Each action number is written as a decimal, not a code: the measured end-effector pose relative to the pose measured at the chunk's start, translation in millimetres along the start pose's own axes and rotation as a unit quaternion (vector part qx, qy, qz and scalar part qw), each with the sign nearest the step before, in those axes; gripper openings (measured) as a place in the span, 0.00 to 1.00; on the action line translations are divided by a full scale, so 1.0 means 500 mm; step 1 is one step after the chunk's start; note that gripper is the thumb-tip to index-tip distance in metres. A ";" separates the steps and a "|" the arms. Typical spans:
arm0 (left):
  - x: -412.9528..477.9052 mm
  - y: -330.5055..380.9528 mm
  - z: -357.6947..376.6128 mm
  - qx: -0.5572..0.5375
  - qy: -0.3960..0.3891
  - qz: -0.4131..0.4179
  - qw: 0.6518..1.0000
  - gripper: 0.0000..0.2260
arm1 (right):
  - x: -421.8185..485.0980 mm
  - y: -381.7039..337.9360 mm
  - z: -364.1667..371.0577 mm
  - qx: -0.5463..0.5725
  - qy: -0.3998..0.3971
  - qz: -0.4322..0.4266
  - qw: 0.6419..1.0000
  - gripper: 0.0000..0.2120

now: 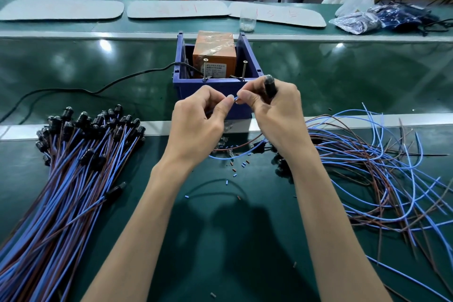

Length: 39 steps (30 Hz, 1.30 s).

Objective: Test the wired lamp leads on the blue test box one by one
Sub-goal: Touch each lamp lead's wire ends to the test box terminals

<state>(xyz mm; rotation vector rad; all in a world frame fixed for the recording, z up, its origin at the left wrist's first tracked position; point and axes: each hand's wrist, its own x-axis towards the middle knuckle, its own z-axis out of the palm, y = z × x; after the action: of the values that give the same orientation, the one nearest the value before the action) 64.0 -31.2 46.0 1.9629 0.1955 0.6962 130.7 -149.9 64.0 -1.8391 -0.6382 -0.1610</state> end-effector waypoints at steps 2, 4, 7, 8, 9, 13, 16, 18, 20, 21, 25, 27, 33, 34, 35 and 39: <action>0.002 0.003 0.000 0.003 -0.003 -0.011 1.000 0.09 | -0.001 -0.001 0.005 -0.017 0.016 -0.016 1.000 0.10; 0.003 0.006 -0.001 0.005 -0.006 -0.016 1.000 0.09 | -0.003 -0.001 0.010 -0.032 0.032 -0.026 0.999 0.09; -0.001 0.010 0.000 0.019 -0.004 -0.010 1.000 0.10 | -0.002 -0.002 0.010 -0.035 0.042 -0.018 0.998 0.10; -0.002 0.012 0.000 0.024 -0.002 -0.007 1.000 0.10 | -0.002 -0.002 0.009 -0.031 0.040 -0.012 0.999 0.10; -0.003 0.013 -0.001 0.031 0.001 -0.002 1.000 0.10 | -0.002 -0.003 0.009 -0.027 0.036 -0.005 0.999 0.11; -0.001 0.023 -0.012 0.051 0.014 0.016 0.998 0.10 | 0.000 -0.010 0.015 0.003 0.031 0.030 0.999 0.10; 0.001 0.031 -0.016 0.018 0.005 -0.008 1.000 0.11 | 0.003 -0.010 0.023 0.031 0.047 0.054 0.997 0.13; 0.002 0.034 -0.015 -0.031 -0.007 -0.053 0.998 0.11 | 0.004 -0.008 0.029 0.050 0.056 0.081 0.994 0.14; 0.005 0.032 -0.014 -0.075 -0.017 -0.095 0.993 0.12 | 0.005 -0.006 0.033 0.061 0.062 0.107 0.990 0.15; 0.005 0.031 -0.014 -0.087 -0.019 -0.108 0.990 0.12 | 0.005 -0.005 0.036 0.063 0.065 0.115 0.989 0.15; 0.004 0.029 -0.008 -0.096 -0.018 -0.131 0.987 0.12 | 0.002 -0.002 0.041 0.080 0.066 0.148 0.984 0.13; 0.004 0.031 -0.011 -0.088 0.001 -0.132 0.987 0.12 | 0.006 0.008 0.031 0.080 0.086 0.167 0.979 0.13; 0.019 0.035 -0.031 -0.176 0.119 -0.173 0.962 0.11 | 0.018 0.028 -0.019 0.082 0.036 0.176 0.980 0.09; 0.018 0.037 -0.025 -0.190 0.124 -0.185 0.956 0.11 | 0.015 0.027 -0.015 0.076 -0.008 0.184 0.980 0.09; 0.016 0.039 -0.019 -0.199 0.122 -0.194 0.953 0.11 | 0.011 0.026 -0.009 0.065 -0.053 0.195 0.977 0.09; 0.012 0.040 -0.009 -0.211 0.109 -0.208 0.949 0.09 | 0.007 0.032 0.004 0.000 -0.145 0.217 0.965 0.11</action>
<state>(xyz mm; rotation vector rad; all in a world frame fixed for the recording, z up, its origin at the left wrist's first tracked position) 63.3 -34.9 67.2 1.3750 0.5351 0.6124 141.1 -150.6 51.4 -1.9727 -0.4162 0.4040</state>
